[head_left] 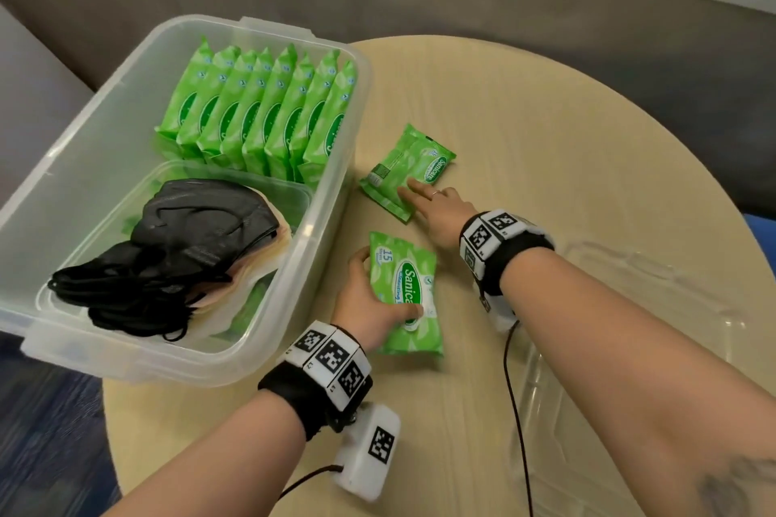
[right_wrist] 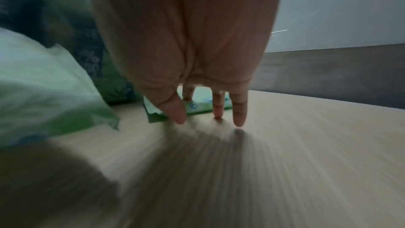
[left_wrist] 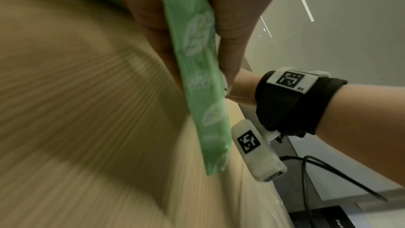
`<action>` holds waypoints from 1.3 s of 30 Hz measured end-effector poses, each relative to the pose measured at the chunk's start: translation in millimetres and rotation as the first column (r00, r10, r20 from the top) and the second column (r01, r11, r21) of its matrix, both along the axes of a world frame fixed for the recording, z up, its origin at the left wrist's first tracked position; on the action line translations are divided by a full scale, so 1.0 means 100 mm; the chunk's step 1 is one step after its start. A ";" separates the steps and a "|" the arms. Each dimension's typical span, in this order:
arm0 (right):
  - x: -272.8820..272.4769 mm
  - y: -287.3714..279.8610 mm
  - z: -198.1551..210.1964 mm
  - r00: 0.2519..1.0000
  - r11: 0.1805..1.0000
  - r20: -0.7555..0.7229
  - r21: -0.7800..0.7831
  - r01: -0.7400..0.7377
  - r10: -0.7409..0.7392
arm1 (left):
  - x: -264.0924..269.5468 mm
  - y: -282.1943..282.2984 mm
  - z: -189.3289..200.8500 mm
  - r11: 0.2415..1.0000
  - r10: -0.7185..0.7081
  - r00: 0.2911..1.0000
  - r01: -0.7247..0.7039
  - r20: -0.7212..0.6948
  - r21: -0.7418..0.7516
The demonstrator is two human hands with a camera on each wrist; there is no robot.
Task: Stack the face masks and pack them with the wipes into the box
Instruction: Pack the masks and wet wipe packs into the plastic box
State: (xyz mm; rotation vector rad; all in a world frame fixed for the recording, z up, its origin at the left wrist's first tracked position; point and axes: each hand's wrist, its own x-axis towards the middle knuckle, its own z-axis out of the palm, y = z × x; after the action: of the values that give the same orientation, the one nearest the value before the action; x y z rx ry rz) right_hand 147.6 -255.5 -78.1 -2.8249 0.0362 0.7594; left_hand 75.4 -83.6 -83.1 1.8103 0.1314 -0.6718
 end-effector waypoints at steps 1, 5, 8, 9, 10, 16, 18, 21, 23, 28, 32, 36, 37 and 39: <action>-0.01 0.01 -0.01 1.000 0.999 0.026 -0.038 0.003 -0.002 | -0.02 0.03 -0.01 1.000 -0.013 1.000 0.013 -0.014 -0.002; -0.06 0.03 0.02 0.994 0.988 0.105 -0.154 -0.018 0.035 | -0.06 0.11 -0.01 0.999 -0.051 0.997 0.050 -0.049 -0.021; -0.13 0.01 0.04 0.994 0.983 0.105 -0.186 -0.011 0.031 | -0.07 0.13 0.05 0.996 -0.093 0.995 0.093 -0.019 -0.015; -0.16 0.00 0.03 0.995 0.981 0.092 -0.192 -0.025 0.043 | -0.07 0.13 0.07 0.995 -0.101 0.995 0.101 -0.011 -0.018; -0.17 -0.01 0.03 0.995 0.978 0.073 -0.202 -0.049 0.065 | -0.08 0.13 0.08 0.994 -0.108 0.994 0.108 -0.008 -0.025; -0.16 -0.12 0.12 0.982 0.950 0.075 -0.278 -0.145 0.172 | -0.14 0.15 0.10 0.995 -0.090 0.996 0.089 -0.016 -0.055; -0.21 -0.14 0.13 0.980 0.930 0.049 -0.327 -0.167 0.193 | -0.16 0.17 0.10 0.995 -0.066 0.997 0.064 -0.030 -0.072; -0.32 -0.15 0.09 0.989 0.940 0.049 -0.319 -0.119 0.142 | -0.18 0.19 0.10 0.995 -0.023 0.999 0.019 -0.034 -0.099; -0.39 -0.15 0.03 0.992 0.956 0.041 -0.275 -0.104 0.119 | -0.19 0.19 0.11 0.994 -0.008 0.999 0.004 -0.033 -0.105; -0.49 -0.08 0.06 0.995 0.959 0.045 -0.272 -0.074 0.090 | -0.22 0.19 0.14 0.992 -0.012 1.000 0.013 0.011 -0.126; -0.64 0.03 0.09 0.999 0.948 0.051 -0.318 0.003 0.014 | -0.25 0.18 0.24 0.987 -0.047 0.997 0.057 0.069 -0.149; -0.82 -0.15 0.20 0.854 0.867 0.149 0.065 0.494 -0.498 | -0.28 0.20 0.30 0.986 -0.108 0.979 0.127 0.173 -0.106; -0.87 -0.25 0.23 0.752 0.763 0.143 0.207 0.613 -0.643 | -0.28 0.19 0.31 0.986 -0.112 0.975 0.133 0.190 -0.100; -1.02 -0.41 0.30 0.527 0.448 0.023 0.560 0.697 -0.850 | -0.32 0.15 0.36 0.986 -0.103 0.980 0.123 0.173 -0.113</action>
State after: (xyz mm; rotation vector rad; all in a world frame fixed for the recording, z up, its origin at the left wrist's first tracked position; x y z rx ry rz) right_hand 45.3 -297.0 -48.1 -2.0012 0.9205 0.0568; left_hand 43.9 -68.6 -47.2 1.7558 -0.1237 -0.5917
